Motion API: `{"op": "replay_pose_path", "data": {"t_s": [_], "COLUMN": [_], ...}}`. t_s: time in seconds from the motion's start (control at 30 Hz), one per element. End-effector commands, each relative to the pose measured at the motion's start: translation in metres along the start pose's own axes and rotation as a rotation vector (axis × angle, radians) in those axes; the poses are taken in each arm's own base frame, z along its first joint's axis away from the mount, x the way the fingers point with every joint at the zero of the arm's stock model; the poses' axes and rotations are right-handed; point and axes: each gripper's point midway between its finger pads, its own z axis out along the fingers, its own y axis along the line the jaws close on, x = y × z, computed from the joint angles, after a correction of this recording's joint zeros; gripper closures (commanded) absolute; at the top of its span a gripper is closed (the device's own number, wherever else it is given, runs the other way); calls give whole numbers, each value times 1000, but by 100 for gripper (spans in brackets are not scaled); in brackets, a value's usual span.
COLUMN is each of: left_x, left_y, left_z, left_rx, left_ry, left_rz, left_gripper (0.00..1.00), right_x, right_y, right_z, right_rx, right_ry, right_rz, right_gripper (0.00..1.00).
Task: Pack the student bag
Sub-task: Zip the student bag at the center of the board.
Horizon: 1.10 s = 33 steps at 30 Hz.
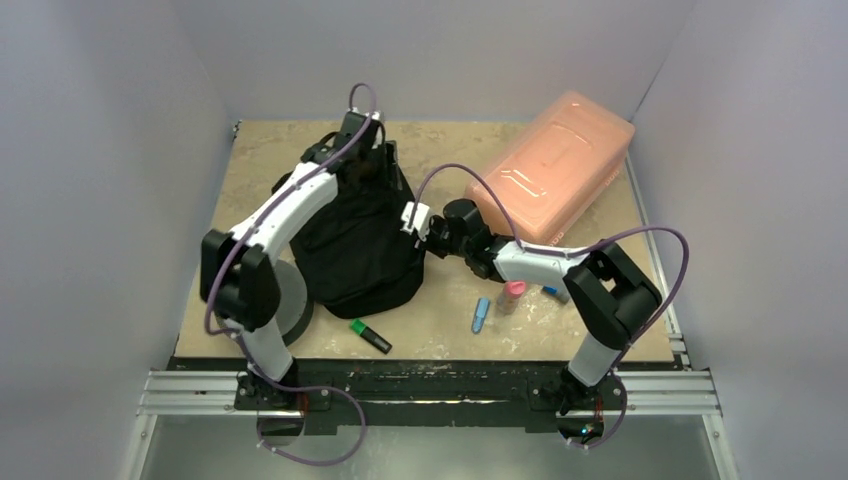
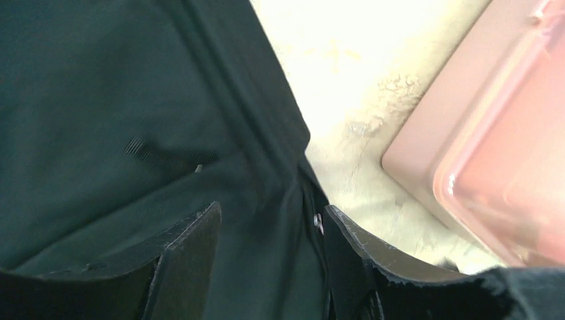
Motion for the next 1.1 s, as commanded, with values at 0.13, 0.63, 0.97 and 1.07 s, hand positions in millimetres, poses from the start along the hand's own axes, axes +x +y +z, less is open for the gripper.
{"op": "replay_pose_path", "data": {"t_s": [0.13, 0.63, 0.97, 1.07], "left_x": [10, -26, -67, -66], "left_y": [-9, 0, -31, -37], "left_z": [87, 164, 76, 16], "left_rx": [3, 94, 227, 292], "left_ry": [146, 83, 49, 54], "left_rz": [-80, -185, -117, -108], "left_gripper": [48, 49, 43, 43], "right_x": [-23, -52, -83, -83], "right_y": [-3, 138, 167, 165], "right_z": [-26, -88, -87, -83], "right_rx": [94, -159, -290, -281], "right_ry": [2, 31, -116, -117], "right_rz": [129, 531, 595, 583], "right_gripper": [100, 100, 100, 100]}}
